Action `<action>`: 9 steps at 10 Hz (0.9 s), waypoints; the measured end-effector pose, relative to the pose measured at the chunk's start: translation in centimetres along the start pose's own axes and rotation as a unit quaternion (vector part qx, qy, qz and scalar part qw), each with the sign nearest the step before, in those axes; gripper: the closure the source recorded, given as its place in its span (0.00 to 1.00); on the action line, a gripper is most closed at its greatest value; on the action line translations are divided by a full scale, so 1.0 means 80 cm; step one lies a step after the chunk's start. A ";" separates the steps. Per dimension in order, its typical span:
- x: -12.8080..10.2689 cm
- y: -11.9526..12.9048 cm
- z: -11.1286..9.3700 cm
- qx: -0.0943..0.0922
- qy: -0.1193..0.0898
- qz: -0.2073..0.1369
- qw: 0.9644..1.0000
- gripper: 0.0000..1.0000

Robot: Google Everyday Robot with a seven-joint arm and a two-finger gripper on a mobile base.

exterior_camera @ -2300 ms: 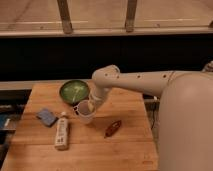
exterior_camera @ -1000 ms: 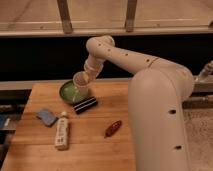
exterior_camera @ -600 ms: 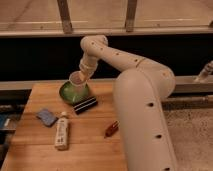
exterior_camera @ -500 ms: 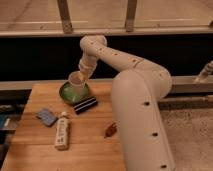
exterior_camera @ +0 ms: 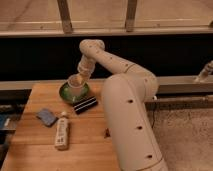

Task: Place the ceramic cup in the ceramic bowl

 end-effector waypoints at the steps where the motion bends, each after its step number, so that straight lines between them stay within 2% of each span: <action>1: -0.003 0.001 0.005 -0.003 -0.013 -0.010 1.000 1.00; 3: -0.004 -0.001 0.004 -0.003 -0.049 -0.025 0.998 1.00; 5: -0.003 0.001 0.005 -0.004 -0.058 -0.029 0.998 1.00; 7: -0.004 0.003 0.010 0.000 -0.052 -0.035 0.998 1.00; 9: -0.007 0.008 0.021 0.026 -0.033 -0.043 0.998 1.00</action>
